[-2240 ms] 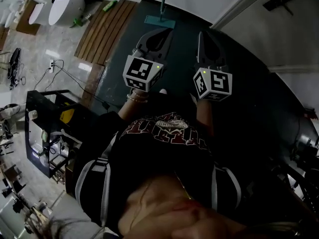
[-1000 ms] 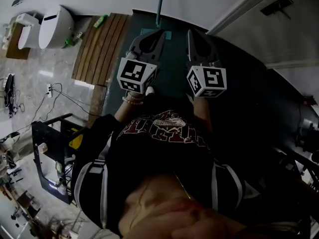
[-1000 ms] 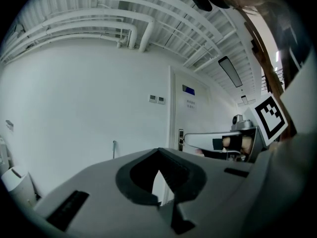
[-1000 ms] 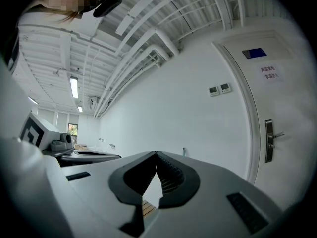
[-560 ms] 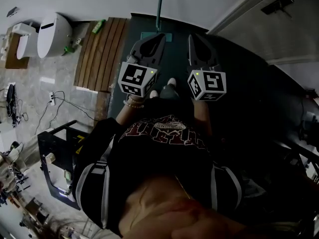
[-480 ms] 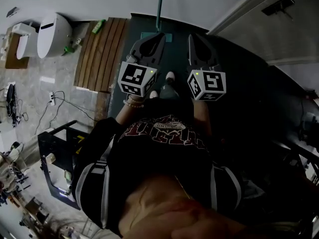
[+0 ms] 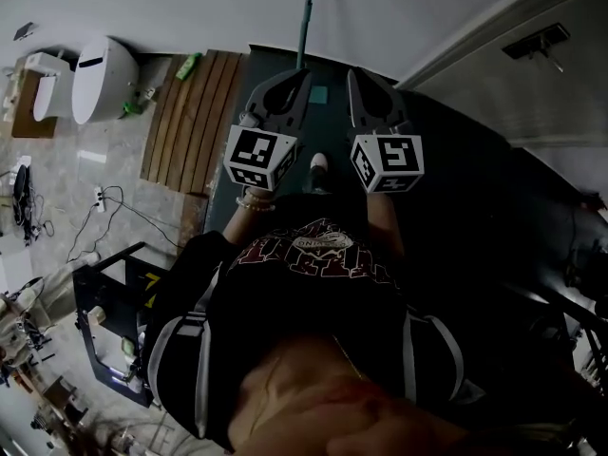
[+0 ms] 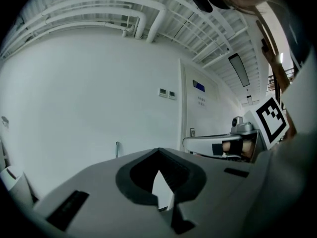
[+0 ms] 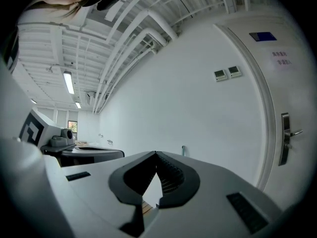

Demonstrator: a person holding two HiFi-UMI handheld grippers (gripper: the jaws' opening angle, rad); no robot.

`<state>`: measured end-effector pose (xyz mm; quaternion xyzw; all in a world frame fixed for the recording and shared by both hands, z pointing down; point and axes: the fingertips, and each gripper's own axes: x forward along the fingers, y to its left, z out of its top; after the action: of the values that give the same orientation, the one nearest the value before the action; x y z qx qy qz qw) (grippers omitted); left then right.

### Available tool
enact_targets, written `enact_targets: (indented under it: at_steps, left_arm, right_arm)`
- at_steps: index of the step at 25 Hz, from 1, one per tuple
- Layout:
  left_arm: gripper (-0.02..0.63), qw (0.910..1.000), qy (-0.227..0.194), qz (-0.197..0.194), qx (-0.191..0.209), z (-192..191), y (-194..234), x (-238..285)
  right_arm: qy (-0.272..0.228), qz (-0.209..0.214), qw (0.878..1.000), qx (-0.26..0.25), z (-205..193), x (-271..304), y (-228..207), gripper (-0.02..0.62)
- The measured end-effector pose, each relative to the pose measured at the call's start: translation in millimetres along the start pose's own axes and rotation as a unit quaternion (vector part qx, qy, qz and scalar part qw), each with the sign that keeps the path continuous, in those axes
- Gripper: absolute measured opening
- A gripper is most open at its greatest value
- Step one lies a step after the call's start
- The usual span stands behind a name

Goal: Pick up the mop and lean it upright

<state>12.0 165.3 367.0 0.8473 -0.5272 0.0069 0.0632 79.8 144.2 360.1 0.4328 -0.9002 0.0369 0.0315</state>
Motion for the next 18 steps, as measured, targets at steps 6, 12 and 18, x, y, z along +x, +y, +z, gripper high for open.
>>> enact_targets:
  at_steps: [6, 12, 18]
  left_arm:
    - [0.038, 0.9998, 0.008, 0.020, -0.005, 2, 8, 47]
    - [0.038, 0.9990, 0.011, 0.044, -0.007, 1, 14, 76]
    - [0.038, 0.9976, 0.020, 0.066, -0.008, -7, 24, 95]
  right_arm:
    - [0.016, 0.015, 1.000, 0.004, 0, 29, -38, 0.017]
    - [0.011, 0.042, 0.999, 0.008, -1, 48, -62, 0.017]
    - [0.016, 0.055, 0.998, 0.016, -9, 66, -84, 0.018]
